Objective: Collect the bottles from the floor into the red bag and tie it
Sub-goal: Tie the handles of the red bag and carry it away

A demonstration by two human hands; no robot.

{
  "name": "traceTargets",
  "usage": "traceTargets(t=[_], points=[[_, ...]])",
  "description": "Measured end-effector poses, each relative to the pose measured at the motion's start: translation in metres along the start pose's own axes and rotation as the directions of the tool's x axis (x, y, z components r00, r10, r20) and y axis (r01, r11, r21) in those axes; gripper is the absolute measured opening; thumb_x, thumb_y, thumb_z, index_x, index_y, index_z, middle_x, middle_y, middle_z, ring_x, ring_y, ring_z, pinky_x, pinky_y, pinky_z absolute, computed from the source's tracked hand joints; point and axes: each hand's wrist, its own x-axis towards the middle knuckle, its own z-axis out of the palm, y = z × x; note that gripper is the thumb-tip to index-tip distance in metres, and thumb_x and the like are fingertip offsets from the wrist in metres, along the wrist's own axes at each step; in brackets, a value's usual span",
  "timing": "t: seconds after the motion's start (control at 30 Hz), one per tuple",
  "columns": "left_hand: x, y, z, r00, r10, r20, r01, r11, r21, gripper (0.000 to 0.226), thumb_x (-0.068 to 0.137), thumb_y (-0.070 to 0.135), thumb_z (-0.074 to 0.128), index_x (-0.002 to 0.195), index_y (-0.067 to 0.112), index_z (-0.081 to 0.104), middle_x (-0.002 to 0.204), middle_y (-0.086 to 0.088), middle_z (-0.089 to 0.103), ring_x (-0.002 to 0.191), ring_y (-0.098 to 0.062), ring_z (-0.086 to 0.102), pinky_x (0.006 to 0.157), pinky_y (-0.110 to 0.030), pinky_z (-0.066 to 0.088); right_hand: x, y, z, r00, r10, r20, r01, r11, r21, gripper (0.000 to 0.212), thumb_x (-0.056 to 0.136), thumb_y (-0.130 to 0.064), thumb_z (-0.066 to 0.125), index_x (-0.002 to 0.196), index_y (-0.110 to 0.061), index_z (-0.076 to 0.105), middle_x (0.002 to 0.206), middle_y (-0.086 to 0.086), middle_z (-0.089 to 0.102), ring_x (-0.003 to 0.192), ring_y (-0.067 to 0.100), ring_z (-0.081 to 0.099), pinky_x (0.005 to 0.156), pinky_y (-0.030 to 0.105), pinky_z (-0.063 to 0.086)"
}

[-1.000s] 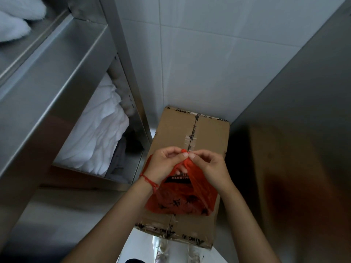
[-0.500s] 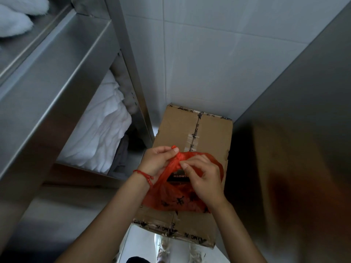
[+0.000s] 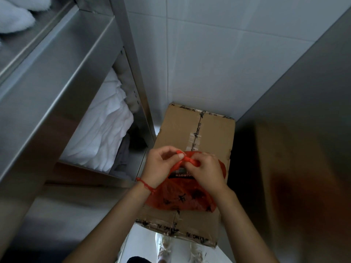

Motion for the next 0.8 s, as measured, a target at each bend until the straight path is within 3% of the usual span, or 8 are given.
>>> traceTargets(t=[0.1,0.17,0.27,0.33,0.47,0.6,0.7,0.8], points=[[0.0,-0.008,0.007,0.983,-0.103,-0.151,0.093,0.993,-0.074,0.012,0.078,-0.006,0.062,0.072,0.004,0.064,0.064,-0.002,0.062,0.052,0.002,0.058,0.059,-0.015,0.05,0.001,-0.002,0.005,0.984,0.152,0.091,-0.171,0.95,0.261,0.027,0.072,-0.024,0.056,0.045,-0.023,0.053,0.042,-0.006,0.052,0.046,0.003,0.048,0.052,0.022,0.036],[0.001,-0.012,0.01,0.969,-0.162,-0.186,0.146,0.985,-0.096,0.017,0.079,-0.003,0.063,0.068,0.01,0.063,0.063,-0.002,0.061,0.049,0.002,0.056,0.06,-0.017,0.049,0.002,-0.006,0.006,0.944,0.255,0.21,-0.328,0.797,0.506,0.022,0.068,-0.024,0.054,0.048,-0.023,0.063,0.049,-0.007,0.063,0.052,0.001,0.056,0.058,0.019,0.042],[0.003,-0.014,0.013,0.969,-0.17,-0.182,0.151,0.982,-0.113,0.02,0.079,-0.002,0.064,0.065,0.013,0.063,0.054,0.006,0.063,0.045,0.007,0.055,0.051,-0.008,0.046,0.003,-0.004,0.006,0.836,0.394,0.381,-0.543,0.502,0.673,0.031,0.071,-0.038,0.058,0.054,-0.013,0.067,0.062,0.007,0.069,0.067,0.021,0.065,0.075,0.034,0.052],[0.005,-0.013,0.015,0.974,-0.171,-0.148,0.152,0.98,-0.13,0.019,0.078,-0.003,0.064,0.065,0.012,0.064,0.044,0.011,0.063,0.044,0.006,0.056,0.049,-0.007,0.045,0.004,-0.004,0.009,0.785,0.47,0.403,-0.588,0.365,0.721,0.03,0.074,-0.036,0.068,0.061,-0.008,0.07,0.062,0.011,0.067,0.066,0.026,0.065,0.076,0.037,0.054],[0.008,-0.016,0.017,0.949,-0.216,-0.23,0.178,0.968,-0.176,0.021,0.079,-0.001,0.063,0.063,0.013,0.062,0.047,0.009,0.062,0.046,0.002,0.056,0.05,-0.012,0.047,0.009,-0.01,0.011,0.739,0.553,0.384,-0.51,0.087,0.856,0.013,0.078,-0.008,0.067,0.089,-0.003,0.068,0.064,0.005,0.071,0.057,0.014,0.067,0.055,0.024,0.054],[0.012,-0.027,0.013,0.881,-0.305,-0.362,0.236,0.946,-0.222,0.016,0.08,0.004,0.064,0.066,0.01,0.064,0.064,-0.006,0.06,0.062,-0.015,0.053,0.064,-0.028,0.046,0.006,-0.003,0.007,0.735,0.618,0.278,-0.396,0.058,0.916,0.011,0.086,-0.011,0.059,0.079,-0.008,0.067,0.068,0.005,0.074,0.061,0.013,0.07,0.053,0.021,0.054],[0.012,-0.04,-0.001,0.835,-0.306,-0.458,0.256,0.952,-0.169,0.009,0.08,0.003,0.064,0.079,-0.005,0.067,0.071,-0.011,0.061,0.071,-0.022,0.054,0.073,-0.032,0.044,0.004,0.013,-0.001,0.667,0.718,0.199,-0.313,0.027,0.949,0.012,0.089,-0.011,0.054,0.08,-0.008,0.061,0.069,0.01,0.074,0.064,0.018,0.072,0.056,0.024,0.058],[0.006,-0.059,-0.019,0.785,-0.346,-0.514,0.311,0.938,-0.155,0.01,0.08,0.005,0.063,0.071,0.002,0.065,0.067,-0.01,0.058,0.071,-0.023,0.052,0.071,-0.033,0.041,0.001,0.03,-0.006,0.594,0.784,0.181,-0.321,0.025,0.947,0.011,0.091,-0.009,0.052,0.082,-0.005,0.056,0.077,0.016,0.067,0.067,0.023,0.069,0.061,0.031,0.06]])
